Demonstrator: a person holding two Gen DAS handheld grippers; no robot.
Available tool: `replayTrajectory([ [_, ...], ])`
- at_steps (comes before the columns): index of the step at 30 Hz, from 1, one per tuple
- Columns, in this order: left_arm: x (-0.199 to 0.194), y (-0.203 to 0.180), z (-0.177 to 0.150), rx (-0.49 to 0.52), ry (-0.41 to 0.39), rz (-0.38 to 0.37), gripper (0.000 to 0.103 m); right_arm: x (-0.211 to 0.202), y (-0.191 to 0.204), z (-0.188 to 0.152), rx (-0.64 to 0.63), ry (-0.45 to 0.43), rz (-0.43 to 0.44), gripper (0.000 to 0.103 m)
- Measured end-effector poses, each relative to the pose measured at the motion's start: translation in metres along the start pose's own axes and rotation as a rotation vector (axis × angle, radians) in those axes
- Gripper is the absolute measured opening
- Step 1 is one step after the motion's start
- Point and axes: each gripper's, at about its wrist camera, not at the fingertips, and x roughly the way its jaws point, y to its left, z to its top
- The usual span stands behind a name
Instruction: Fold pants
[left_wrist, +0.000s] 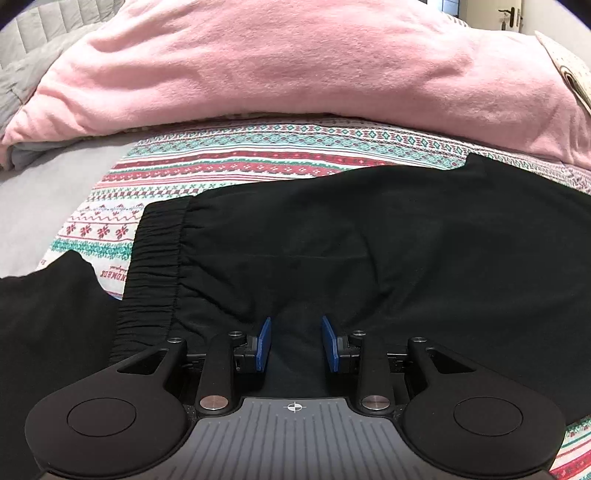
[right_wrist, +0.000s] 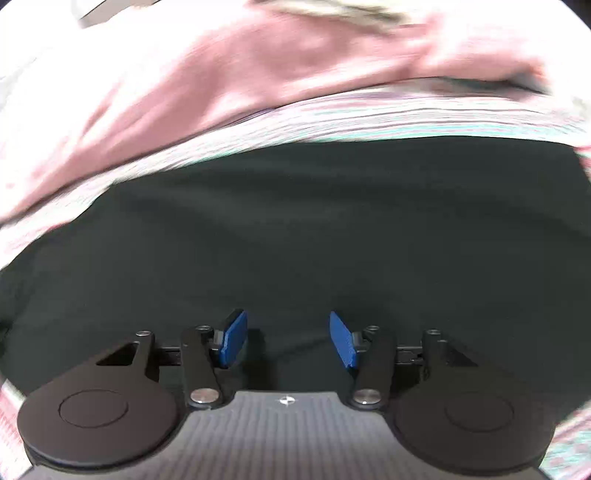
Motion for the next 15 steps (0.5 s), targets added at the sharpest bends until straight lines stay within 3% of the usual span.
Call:
replayTrajectory([
  [3,0.0,0.001,0.001,-0.003,0.003,0.01,0.031,-0.012,-0.053,0.0,0.115,-0.059,-0.117,0.054],
  [4,0.0,0.0,0.001,-0.003,0.003,0.012,0.031,-0.016,-0.069,-0.001,0.131,-0.082,-0.193,0.053],
  [8,-0.001,-0.003,0.001,-0.006,0.008,0.027,0.031,-0.026,-0.116,-0.002,0.192,-0.161,-0.646,0.056],
  [9,-0.002,-0.003,0.001,-0.008,0.008,0.034,0.031,-0.034,-0.129,-0.003,0.256,-0.196,-0.671,0.056],
  [12,-0.01,-0.007,0.004,-0.006,-0.02,0.028,0.029,-0.073,-0.16,-0.012,0.508,-0.345,-0.539,0.056],
  [15,-0.017,-0.015,0.012,-0.001,-0.06,-0.026,0.029,-0.089,-0.159,-0.005,0.521,-0.431,-0.498,0.057],
])
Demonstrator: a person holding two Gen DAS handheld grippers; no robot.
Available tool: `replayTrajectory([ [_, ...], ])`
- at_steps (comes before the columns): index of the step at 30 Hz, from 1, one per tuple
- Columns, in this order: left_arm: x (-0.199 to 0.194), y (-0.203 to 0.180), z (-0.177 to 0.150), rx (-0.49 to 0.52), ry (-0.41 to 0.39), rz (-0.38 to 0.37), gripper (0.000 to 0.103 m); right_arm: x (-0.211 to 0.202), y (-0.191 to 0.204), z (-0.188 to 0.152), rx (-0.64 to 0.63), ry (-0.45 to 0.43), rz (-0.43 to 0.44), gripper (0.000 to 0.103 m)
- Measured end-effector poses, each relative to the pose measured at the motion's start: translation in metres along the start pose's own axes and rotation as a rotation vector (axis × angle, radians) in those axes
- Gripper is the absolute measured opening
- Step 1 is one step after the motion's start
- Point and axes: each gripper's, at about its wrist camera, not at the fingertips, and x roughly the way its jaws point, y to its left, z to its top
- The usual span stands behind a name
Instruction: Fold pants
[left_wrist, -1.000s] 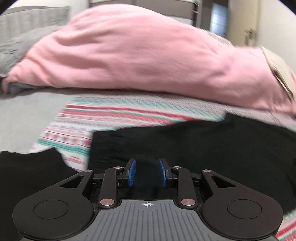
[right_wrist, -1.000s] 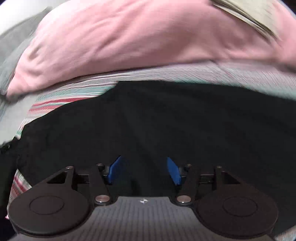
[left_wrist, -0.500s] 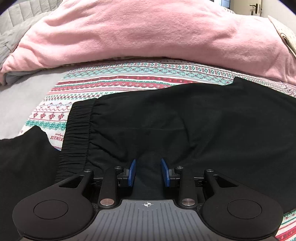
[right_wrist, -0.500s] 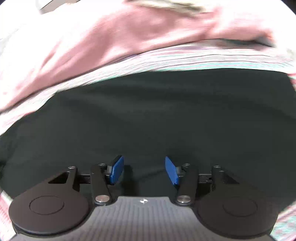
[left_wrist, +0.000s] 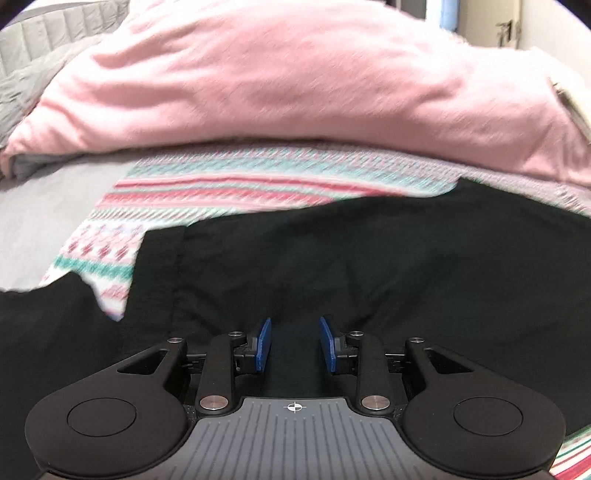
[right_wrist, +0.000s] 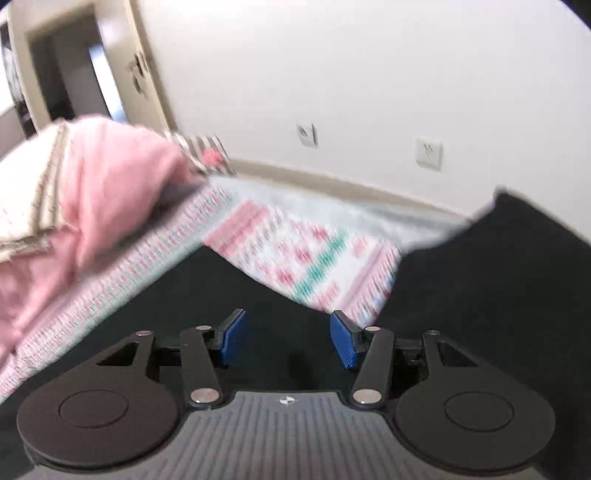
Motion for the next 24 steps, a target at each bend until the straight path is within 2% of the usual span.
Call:
replayTrajectory([
  [3,0.004,-0.008,0.006,0.004,0.004,-0.042,0.029,0.01,0.026,0.0,-0.089,0.02,0.084,0.057],
  [5,0.01,-0.013,0.008,0.015,0.017,-0.055,0.029,0.025,0.051,0.0,-0.145,0.04,0.111,0.057],
  [7,0.017,-0.017,0.011,0.031,0.026,-0.051,0.029,0.038,0.058,0.008,-0.185,0.044,0.113,0.057],
  [12,0.03,-0.023,0.012,0.071,0.048,-0.055,0.029,0.079,0.052,0.036,-0.174,0.053,0.113,0.055],
  [16,0.04,-0.026,0.013,0.109,0.051,-0.053,0.029,0.113,0.065,0.039,-0.292,0.057,0.097,0.052],
  [17,0.044,-0.027,0.014,0.118,0.051,-0.05,0.029,0.12,0.067,0.037,-0.307,0.057,0.109,0.049],
  [19,0.049,-0.028,0.015,0.124,0.052,-0.045,0.029,0.13,0.073,0.035,-0.332,0.062,0.118,0.032],
  [20,0.051,-0.029,0.016,0.126,0.049,-0.046,0.029,0.135,0.075,0.033,-0.354,0.08,0.111,0.013],
  [24,0.052,-0.028,0.016,0.125,0.046,-0.046,0.03,0.129,0.081,0.031,-0.457,0.046,0.1,0.011],
])
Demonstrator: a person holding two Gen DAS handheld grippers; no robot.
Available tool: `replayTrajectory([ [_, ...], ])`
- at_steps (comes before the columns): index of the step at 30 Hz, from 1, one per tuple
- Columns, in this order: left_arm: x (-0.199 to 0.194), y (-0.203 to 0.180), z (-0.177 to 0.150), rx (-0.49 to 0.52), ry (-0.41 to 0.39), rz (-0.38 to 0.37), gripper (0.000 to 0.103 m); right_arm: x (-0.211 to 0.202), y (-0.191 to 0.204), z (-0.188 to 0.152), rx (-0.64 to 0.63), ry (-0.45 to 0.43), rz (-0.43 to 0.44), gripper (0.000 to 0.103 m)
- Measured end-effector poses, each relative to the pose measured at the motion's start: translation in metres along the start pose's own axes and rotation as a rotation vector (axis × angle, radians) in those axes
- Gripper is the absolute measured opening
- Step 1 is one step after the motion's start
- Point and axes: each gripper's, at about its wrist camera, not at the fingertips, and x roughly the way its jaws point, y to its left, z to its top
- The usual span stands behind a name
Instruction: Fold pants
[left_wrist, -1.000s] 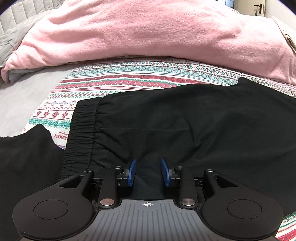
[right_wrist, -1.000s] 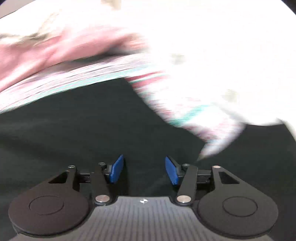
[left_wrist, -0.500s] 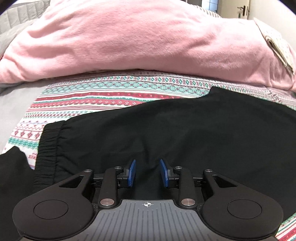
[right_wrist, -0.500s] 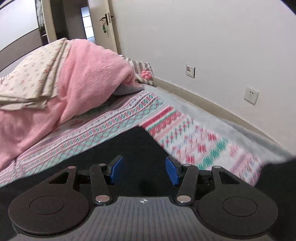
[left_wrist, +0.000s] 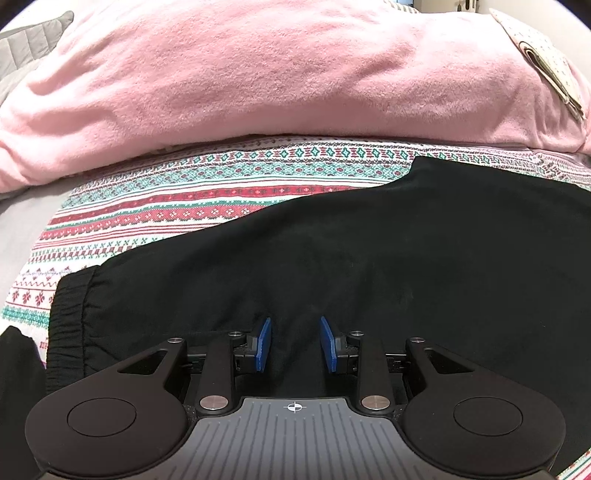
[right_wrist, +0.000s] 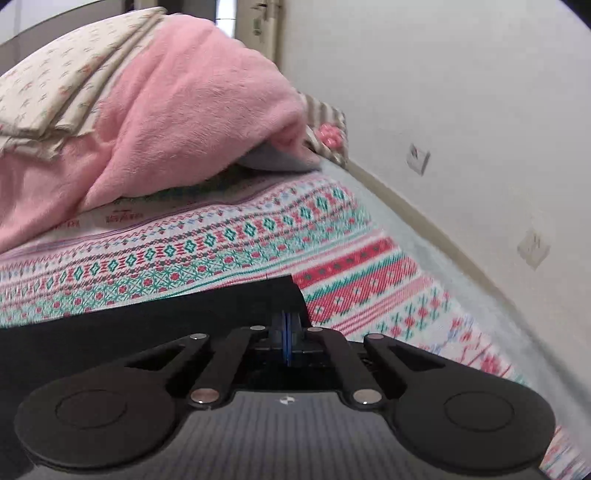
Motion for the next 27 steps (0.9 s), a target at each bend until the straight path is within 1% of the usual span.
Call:
replayTrajectory([
  [1,-0.001,0.0,0.0,-0.008,0.001,-0.001,0.03,-0.007,-0.002,0.003,0.0,-0.032,-0.007,0.011],
  [2,-0.001,0.001,0.0,-0.01,0.001,0.0,0.03,-0.014,-0.006,0.007,0.023,-0.07,-0.032,0.011],
  [4,-0.001,0.0,0.0,-0.007,-0.001,0.006,0.03,-0.025,-0.014,0.014,0.08,-0.13,-0.058,0.012],
  [5,-0.001,-0.001,-0.001,-0.004,-0.002,0.009,0.03,-0.028,-0.016,0.016,0.092,-0.149,-0.056,0.014],
  [6,-0.001,-0.002,-0.001,0.002,-0.003,0.012,0.03,-0.026,-0.016,0.015,0.086,-0.145,-0.043,0.018],
  [8,-0.002,-0.002,-0.002,0.003,-0.004,0.013,0.03,-0.009,-0.015,0.007,0.08,-0.066,0.02,0.019],
  [9,-0.002,-0.001,-0.002,-0.003,-0.003,0.011,0.03,-0.001,-0.015,0.002,0.091,-0.036,0.015,0.025],
  [10,-0.002,-0.001,-0.002,-0.008,-0.002,0.012,0.03,0.006,-0.018,-0.001,0.115,-0.017,-0.013,0.032],
  [12,-0.003,0.0,-0.002,-0.017,-0.003,0.017,0.03,0.006,-0.027,-0.003,0.194,-0.042,-0.033,0.064],
  [13,-0.003,0.0,-0.002,-0.017,-0.004,0.019,0.03,0.004,-0.032,-0.003,0.232,-0.052,-0.009,0.069],
  [14,-0.003,-0.001,-0.002,-0.015,-0.004,0.021,0.03,0.003,-0.036,-0.003,0.254,-0.059,0.026,0.07],
  [15,-0.002,-0.002,-0.002,-0.011,-0.004,0.023,0.03,0.003,-0.035,-0.003,0.242,-0.052,0.038,0.069],
  [16,-0.002,-0.003,-0.002,-0.008,-0.005,0.024,0.03,0.006,-0.03,-0.003,0.201,-0.033,0.032,0.066],
  [18,-0.001,-0.004,-0.002,-0.004,-0.006,0.025,0.03,0.012,-0.018,-0.007,0.101,-0.017,0.03,0.04],
  [20,-0.001,-0.004,-0.002,-0.005,-0.006,0.024,0.03,0.012,-0.008,-0.005,0.045,-0.021,0.016,0.034],
  [25,-0.001,-0.005,-0.001,-0.003,-0.007,0.026,0.03,0.0,0.005,0.007,-0.015,-0.089,-0.034,0.033],
  [27,-0.001,-0.004,-0.001,-0.001,-0.007,0.026,0.03,-0.002,0.009,0.008,-0.031,-0.097,-0.054,0.033],
])
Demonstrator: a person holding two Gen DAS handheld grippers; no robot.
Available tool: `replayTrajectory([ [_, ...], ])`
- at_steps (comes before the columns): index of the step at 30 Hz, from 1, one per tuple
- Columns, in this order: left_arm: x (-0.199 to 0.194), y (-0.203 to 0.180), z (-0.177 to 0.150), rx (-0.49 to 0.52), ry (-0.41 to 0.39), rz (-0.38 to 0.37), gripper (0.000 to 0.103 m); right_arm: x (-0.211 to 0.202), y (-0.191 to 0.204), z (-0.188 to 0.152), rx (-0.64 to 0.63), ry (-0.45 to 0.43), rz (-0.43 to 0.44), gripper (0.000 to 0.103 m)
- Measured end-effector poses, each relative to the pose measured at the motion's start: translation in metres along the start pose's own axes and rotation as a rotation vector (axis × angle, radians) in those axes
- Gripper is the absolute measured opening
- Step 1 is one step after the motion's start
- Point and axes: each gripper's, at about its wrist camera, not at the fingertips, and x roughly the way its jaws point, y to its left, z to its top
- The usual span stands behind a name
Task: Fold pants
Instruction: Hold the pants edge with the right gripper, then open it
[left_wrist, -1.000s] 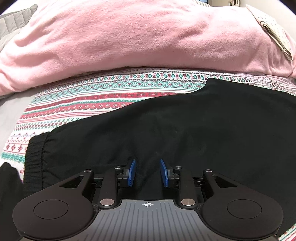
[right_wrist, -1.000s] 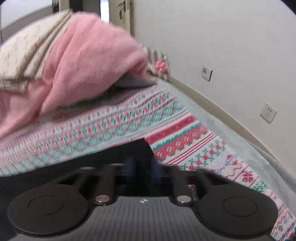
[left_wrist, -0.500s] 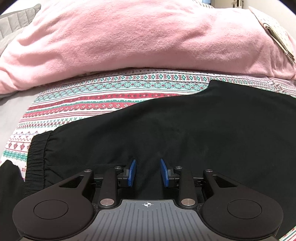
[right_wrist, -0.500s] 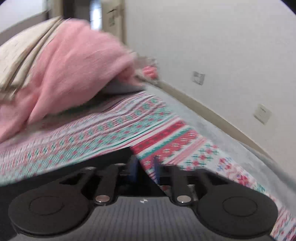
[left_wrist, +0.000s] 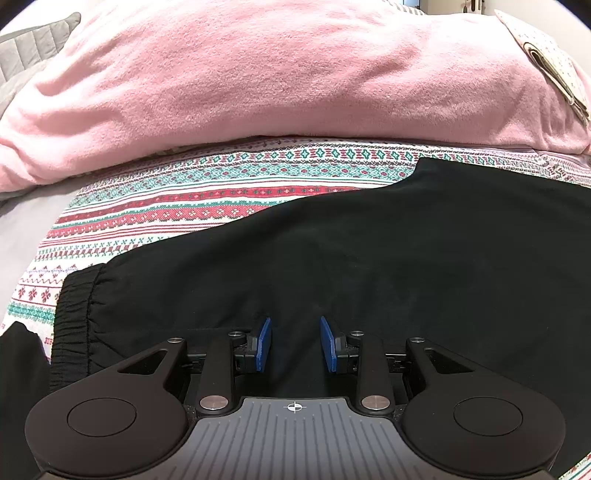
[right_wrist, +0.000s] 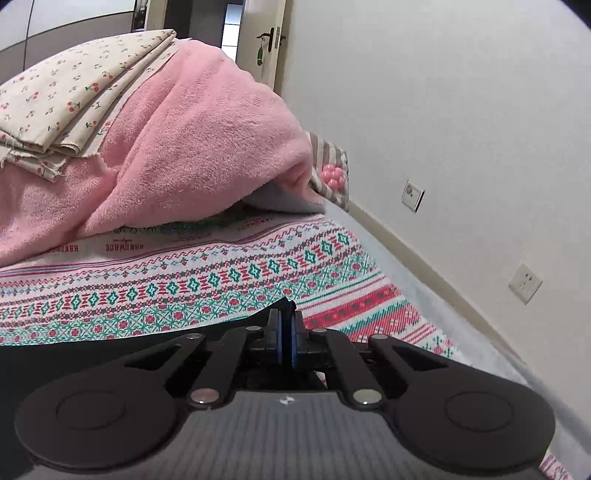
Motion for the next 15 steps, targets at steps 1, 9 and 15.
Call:
replayTrajectory([
  [1,0.0,0.0,0.0,-0.004,0.0,-0.001,0.03,0.0,0.002,0.0,-0.007,-0.003,-0.009,0.033],
  [9,-0.001,-0.002,0.0,0.0,-0.005,0.009,0.03,-0.001,0.005,-0.002,-0.021,-0.039,-0.053,0.033],
  [15,0.0,-0.002,0.0,-0.004,-0.005,0.013,0.03,-0.004,0.014,0.007,-0.042,-0.095,-0.086,0.033],
])
